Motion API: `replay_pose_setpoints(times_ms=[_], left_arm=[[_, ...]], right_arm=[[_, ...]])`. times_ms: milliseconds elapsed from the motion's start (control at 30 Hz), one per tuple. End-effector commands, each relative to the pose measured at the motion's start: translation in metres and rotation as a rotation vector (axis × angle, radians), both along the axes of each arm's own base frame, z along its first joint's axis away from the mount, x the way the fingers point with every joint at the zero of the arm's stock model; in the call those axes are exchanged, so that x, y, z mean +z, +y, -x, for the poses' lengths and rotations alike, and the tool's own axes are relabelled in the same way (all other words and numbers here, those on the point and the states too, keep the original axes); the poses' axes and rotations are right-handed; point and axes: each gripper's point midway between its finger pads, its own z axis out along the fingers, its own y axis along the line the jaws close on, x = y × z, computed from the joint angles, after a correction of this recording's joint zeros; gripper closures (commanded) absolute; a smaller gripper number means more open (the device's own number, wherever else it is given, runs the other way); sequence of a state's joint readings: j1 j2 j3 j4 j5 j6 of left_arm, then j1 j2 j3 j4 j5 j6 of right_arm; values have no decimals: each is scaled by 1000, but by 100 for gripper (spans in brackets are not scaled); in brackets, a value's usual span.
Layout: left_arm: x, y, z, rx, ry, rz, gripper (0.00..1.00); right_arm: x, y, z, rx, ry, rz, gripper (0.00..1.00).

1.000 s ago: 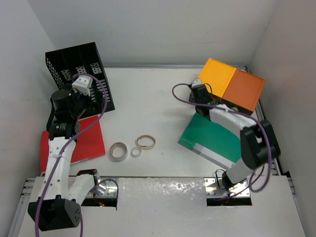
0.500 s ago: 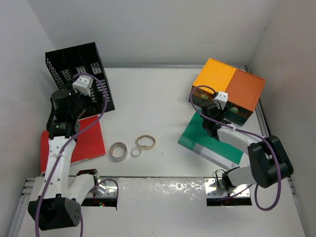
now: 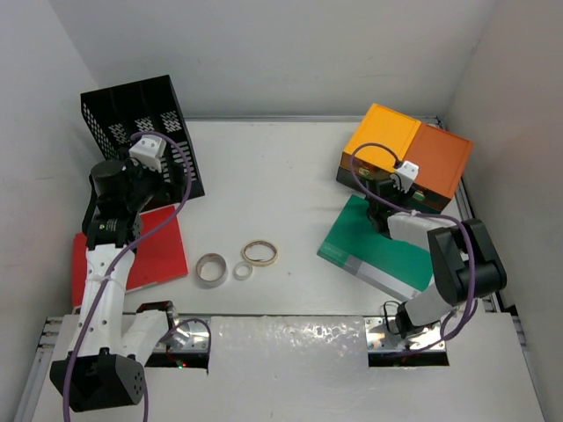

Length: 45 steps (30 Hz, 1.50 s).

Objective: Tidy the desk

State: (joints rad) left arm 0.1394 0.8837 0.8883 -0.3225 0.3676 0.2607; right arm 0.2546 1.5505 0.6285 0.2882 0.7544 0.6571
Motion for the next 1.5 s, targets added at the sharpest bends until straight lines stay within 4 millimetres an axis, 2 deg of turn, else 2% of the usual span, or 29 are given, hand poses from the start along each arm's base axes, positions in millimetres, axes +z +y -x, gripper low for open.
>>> replay_pose_setpoints(times_ms=[0,167,367,567,633,667,867,900,1067,1133,1267,1333,1467], left_arm=[[9,0,-1,-14,-37,-5,0],[10,-1,-1,-19,-38,-2,1],[11,0,0,-14,-41,-6,0],[10,0,0,-14,-37,-6,0],[10,-1,0,-18,-38,-9,0],[8,0,0,-18,-32,-8,1],[8,0,-1,-17,-32,-8,0],[7,0,-1,-15,-32,-8,0],[6,0,-1,-18,-29,-7,0],[6,0,-2,-18,-29,-7,0],[7,0,-1,-18,-31,-8,1],[8,0,-1,-17,-34,-11,0],[7,0,-2,-18,-31,-9,0]], right_arm=[[15,6,-23,63,-73,-29,38],[10,2,-26,69,-45,0,38],[5,13,-41,152,-35,17,39],[-2,1,-34,114,-10,43,41],[-4,3,-36,131,-10,44,42],[-4,2,-39,138,-8,58,46],[-10,2,-39,155,-6,76,55],[-11,1,-37,154,-6,76,62],[-14,2,-31,159,0,70,78],[-16,1,-27,153,3,62,88],[-22,12,-22,181,16,0,100],[-23,19,-17,186,20,-31,100],[-31,16,8,114,90,-51,100]])
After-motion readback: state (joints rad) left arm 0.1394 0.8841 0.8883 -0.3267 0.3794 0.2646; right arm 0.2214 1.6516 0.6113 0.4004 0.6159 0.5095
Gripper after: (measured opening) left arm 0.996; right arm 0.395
